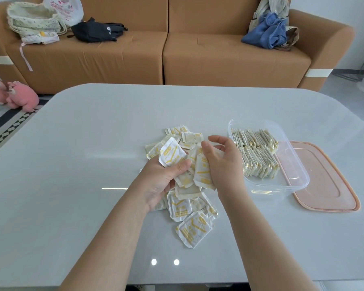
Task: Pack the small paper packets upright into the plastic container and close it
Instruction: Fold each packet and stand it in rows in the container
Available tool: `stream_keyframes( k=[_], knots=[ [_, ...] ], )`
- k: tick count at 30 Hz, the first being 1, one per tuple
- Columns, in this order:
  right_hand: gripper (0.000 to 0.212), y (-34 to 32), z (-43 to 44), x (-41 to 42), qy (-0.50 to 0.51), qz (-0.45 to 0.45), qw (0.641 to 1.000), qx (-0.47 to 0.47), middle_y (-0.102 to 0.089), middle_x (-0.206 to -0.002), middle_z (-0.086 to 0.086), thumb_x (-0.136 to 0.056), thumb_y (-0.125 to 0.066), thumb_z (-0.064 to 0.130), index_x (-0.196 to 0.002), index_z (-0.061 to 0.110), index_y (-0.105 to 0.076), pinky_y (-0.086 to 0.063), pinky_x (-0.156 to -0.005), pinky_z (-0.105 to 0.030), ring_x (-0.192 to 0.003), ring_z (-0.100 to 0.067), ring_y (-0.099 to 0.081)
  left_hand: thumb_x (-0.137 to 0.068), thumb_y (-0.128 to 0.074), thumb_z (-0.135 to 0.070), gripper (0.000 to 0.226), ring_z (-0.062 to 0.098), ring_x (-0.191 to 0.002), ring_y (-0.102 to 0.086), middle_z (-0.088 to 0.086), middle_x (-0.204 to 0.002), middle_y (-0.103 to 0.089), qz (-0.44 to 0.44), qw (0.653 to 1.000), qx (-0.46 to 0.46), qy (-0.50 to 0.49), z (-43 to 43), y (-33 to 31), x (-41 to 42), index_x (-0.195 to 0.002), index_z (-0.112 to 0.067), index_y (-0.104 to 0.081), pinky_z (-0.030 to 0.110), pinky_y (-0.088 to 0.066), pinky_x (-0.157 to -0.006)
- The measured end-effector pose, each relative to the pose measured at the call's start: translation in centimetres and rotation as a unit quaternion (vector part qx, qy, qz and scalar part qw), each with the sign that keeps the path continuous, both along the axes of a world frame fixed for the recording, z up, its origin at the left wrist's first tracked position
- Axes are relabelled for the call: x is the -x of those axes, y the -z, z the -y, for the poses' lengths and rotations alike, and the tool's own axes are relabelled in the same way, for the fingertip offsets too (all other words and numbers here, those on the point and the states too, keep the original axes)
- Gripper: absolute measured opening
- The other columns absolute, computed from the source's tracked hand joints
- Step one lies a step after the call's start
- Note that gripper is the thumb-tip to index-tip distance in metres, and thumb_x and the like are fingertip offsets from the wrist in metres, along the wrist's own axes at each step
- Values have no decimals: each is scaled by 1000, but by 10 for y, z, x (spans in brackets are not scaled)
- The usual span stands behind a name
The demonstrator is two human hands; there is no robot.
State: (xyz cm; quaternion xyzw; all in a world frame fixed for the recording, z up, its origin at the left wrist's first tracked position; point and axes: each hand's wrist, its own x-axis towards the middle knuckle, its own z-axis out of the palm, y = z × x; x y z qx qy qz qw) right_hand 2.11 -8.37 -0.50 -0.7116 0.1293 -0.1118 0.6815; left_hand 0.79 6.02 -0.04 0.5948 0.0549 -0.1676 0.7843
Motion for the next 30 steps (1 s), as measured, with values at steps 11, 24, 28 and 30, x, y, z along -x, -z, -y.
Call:
stream_keyframes(
  k=[11,24,28,30],
  knots=[
    [20,-5,-4,3,-88,-113,978,-150,-66,-102,-8,-98,-48,20,-114,13,-57,-54,-76,-38,-82,-19,-65,-76,-77,-4,30,27,-89,-73,9,-96,-76,-1,997,-58,-45,5,3,2,-105,-9,-70,35,-58,-74],
    [18,-1,5,8,-204,-125,955,-176,-71,-95,-9,-100,-47,15,-106,8,-64,-56,-80,-36,-82,-20,-68,-85,-69,-9,9,21,-79,-70,6,-86,-74,5,986,-52,-161,1,8,-6,-94,-13,-70,36,-56,-76],
    [14,0,7,8,-248,-164,944,-141,-69,-93,-6,-100,-49,17,-104,13,-62,-55,-83,-39,-80,-19,-66,-82,-71,-2,14,17,-73,-69,2,-79,-72,-5,980,-51,-192,-5,10,-8,-89,-13,-68,30,-56,-70],
    [15,2,5,9,-259,-166,943,-123,-69,-95,-6,-100,-49,17,-108,12,-61,-56,-83,-39,-81,-18,-66,-80,-71,1,17,18,-75,-70,3,-81,-73,-4,978,-61,-199,-5,11,-8,-90,-13,-69,31,-56,-74]
  ],
)
